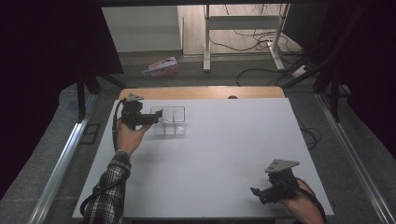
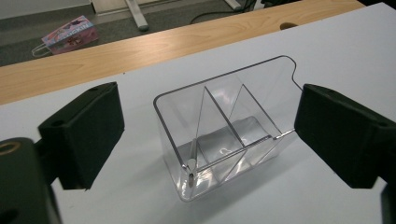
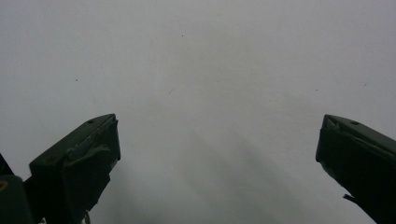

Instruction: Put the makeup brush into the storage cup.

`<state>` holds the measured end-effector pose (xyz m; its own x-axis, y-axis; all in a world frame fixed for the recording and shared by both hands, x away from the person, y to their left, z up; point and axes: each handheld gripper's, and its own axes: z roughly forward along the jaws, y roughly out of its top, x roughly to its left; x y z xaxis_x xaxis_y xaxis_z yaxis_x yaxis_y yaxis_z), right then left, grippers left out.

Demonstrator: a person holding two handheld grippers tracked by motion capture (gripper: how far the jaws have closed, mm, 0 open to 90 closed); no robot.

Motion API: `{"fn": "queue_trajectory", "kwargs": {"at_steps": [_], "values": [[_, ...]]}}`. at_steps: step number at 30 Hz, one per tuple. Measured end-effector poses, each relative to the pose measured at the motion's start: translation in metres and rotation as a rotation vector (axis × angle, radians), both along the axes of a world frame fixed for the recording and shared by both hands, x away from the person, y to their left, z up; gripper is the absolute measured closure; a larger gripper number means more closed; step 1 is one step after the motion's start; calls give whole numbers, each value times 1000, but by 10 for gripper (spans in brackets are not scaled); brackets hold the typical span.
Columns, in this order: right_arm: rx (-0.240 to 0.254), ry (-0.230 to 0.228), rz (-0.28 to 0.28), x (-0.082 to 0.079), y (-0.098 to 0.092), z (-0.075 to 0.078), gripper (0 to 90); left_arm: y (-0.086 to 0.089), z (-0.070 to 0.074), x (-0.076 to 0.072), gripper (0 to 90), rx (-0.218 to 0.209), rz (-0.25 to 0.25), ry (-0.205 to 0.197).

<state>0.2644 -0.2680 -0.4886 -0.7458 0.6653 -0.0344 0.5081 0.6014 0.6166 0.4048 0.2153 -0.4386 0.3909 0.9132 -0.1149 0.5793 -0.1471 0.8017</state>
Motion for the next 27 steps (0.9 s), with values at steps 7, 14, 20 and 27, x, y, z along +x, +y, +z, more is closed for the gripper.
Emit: {"fn": "queue_trajectory", "kwargs": {"at_steps": [7, 14, 20, 27], "values": [[1, 0, -2, 0, 0, 0, 0, 1, 1, -4, 49, -18, -29, 8], [-1, 1, -3, 0, 0, 0, 0, 4, 3, -10, 26, -4, -66, 34], [-5, 3, -2, 0, 0, -1, 0, 7, 2, -17, 21, 10, -91, 58], [-6, 4, -5, 0, 0, -1, 0, 10, 3, -28, 19, 47, -95, 58]]}}
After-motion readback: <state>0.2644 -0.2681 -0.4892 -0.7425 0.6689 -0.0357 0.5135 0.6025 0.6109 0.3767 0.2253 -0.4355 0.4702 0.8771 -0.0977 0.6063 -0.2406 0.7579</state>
